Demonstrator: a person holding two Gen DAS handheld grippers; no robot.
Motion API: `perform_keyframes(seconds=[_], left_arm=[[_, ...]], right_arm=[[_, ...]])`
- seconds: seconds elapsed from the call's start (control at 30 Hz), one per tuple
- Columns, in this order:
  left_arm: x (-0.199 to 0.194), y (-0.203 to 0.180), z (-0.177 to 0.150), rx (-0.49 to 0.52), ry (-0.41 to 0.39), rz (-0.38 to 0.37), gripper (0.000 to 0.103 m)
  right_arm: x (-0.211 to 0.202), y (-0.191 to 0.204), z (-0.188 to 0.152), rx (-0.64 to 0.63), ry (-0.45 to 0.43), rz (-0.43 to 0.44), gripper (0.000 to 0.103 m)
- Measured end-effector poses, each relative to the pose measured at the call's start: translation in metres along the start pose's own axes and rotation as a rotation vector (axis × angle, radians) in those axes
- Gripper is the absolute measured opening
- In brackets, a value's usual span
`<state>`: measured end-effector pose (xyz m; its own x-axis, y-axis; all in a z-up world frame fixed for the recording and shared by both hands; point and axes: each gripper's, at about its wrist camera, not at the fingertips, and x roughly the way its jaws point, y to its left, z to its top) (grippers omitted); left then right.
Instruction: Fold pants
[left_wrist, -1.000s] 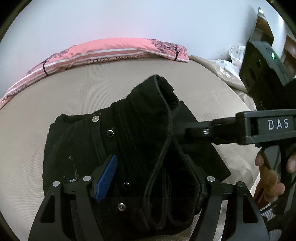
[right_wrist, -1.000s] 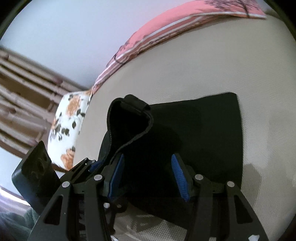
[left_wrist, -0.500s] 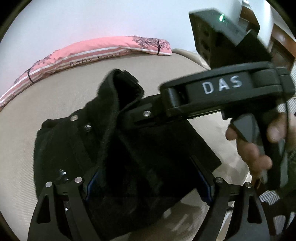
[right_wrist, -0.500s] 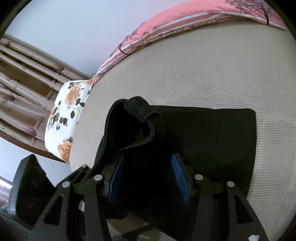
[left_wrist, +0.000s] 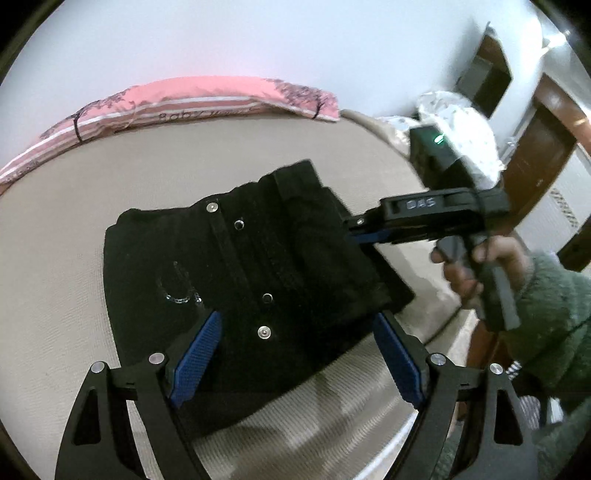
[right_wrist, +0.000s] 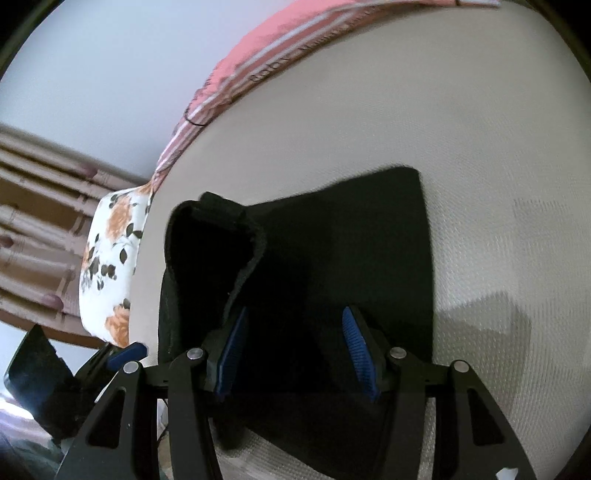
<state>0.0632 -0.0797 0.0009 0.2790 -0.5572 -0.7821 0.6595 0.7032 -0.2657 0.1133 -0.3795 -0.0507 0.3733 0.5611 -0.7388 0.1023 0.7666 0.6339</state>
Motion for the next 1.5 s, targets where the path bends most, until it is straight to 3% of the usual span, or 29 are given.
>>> perform_keyframes(seconds=[0.17,0.43,0.6,0.67,0.8,1.0,1.13,1.23,1.37,1.5], left_arm=[[-0.006,0.012,-0.003,0.021,-0.007,0.083,0.084],[-0.018,0.074,-0.004,-0.139,-0.029,0.268,0.084],[-0.016,0.109,-0.007,-0.231,-0.009,0.377,0.084],[-0.013,0.124,-0.012,-0.285,0.005,0.399,0.084],[-0.004,0.141,-0.019,-0.348,0.032,0.407,0.084],[0.005,0.149,-0.019,-0.355,0.054,0.439,0.084],[0.007,0.154,-0.018,-0.381,0.044,0.443,0.084],[0.005,0.156,-0.017,-0.397,0.032,0.454,0.084],[0.005,0.156,-0.017,-0.401,0.034,0.458,0.084],[0.006,0.151,-0.014,-0.39,0.029,0.456,0.084]], right_arm=[[-0.005,-0.013,-0.006,0.08,-0.01,0.086,0.052],[-0.022,-0.021,-0.015,0.103,-0.04,0.121,0.053],[-0.014,-0.016,-0.012,0.088,-0.03,0.188,0.063],[-0.01,-0.014,-0.01,0.084,-0.023,0.23,0.064],[-0.002,-0.007,-0.006,0.044,-0.015,0.222,0.07],[0.02,-0.001,0.002,-0.01,0.034,0.195,0.07],[0.029,0.01,0.011,-0.038,0.02,0.192,0.07],[0.037,0.018,0.019,-0.045,0.018,0.215,0.048],[0.04,0.02,0.024,0.01,0.016,0.234,0.028],[0.015,0.032,0.026,-0.007,-0.041,0.239,0.02]])
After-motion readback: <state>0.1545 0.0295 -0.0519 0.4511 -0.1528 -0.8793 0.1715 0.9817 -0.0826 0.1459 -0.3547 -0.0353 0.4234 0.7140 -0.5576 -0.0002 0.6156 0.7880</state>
